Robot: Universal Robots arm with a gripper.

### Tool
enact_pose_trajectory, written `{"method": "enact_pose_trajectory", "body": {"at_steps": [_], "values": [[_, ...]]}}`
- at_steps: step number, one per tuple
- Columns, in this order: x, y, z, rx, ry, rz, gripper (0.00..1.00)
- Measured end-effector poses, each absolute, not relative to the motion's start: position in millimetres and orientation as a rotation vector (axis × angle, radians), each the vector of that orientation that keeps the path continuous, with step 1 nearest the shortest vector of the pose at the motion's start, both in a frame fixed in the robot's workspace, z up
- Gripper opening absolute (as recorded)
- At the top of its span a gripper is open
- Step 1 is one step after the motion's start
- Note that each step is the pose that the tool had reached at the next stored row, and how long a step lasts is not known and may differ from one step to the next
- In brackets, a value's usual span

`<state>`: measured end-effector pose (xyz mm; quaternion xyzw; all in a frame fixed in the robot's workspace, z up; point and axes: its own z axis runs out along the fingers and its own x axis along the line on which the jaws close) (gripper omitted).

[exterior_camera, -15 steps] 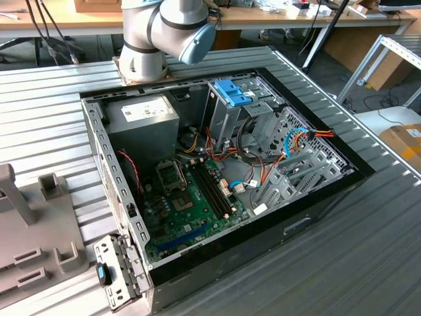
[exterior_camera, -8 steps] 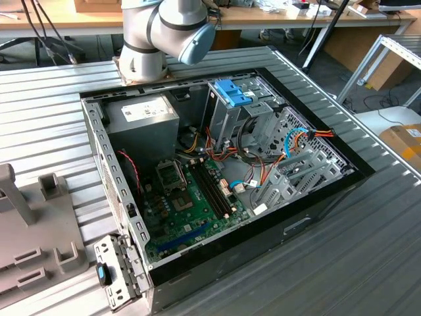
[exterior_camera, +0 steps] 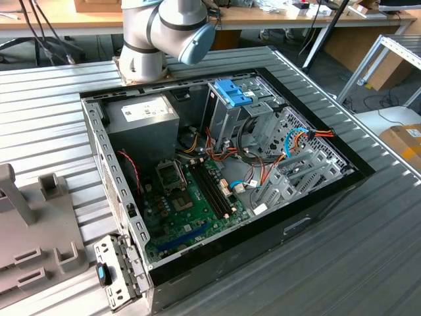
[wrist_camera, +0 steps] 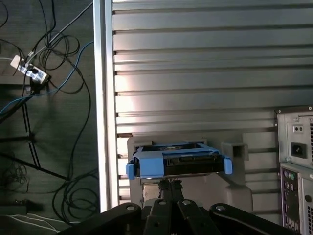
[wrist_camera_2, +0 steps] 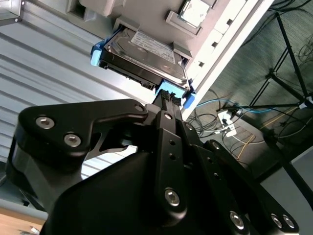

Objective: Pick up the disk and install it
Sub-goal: 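Reach for the disk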

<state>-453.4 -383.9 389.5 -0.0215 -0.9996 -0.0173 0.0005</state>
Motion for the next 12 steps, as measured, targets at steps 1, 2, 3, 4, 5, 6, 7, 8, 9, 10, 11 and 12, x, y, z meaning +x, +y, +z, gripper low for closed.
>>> {"method": "enact_pose_trajectory", "body": {"at_steps": [1, 2, 3, 4, 5, 6, 7, 8, 9, 10, 11, 12], "values": [[-453.4, -383.8, 389.5, -0.068, -3.133, -0.054, 0.11], [-453.5, -383.8, 389.4, -0.068, -3.132, -0.054, 0.11], [-453.4, -383.9, 389.3, -0.068, -3.131, -0.054, 0.11], [-453.4, -383.9, 389.5, -0.068, -3.130, -0.054, 0.11], [-453.4, -383.9, 389.5, -0.066, -3.130, -0.054, 0.11], [-453.4, -383.9, 389.5, -0.056, -3.130, -0.054, 0.11], [-453.5, -383.7, 389.4, -0.052, -3.130, -0.054, 0.11], [-453.7, -382.9, 389.4, -0.048, -3.130, -0.054, 0.11], [-454.2, -381.1, 389.4, -0.043, -3.130, -0.053, 0.11], [-454.6, -379.7, 389.4, -0.039, -3.130, -0.052, 0.11], [-455.2, -377.9, 389.3, -0.035, -3.130, -0.051, 0.11], [-456.0, -377.0, 389.2, -0.031, -3.131, -0.050, 0.11]]}}
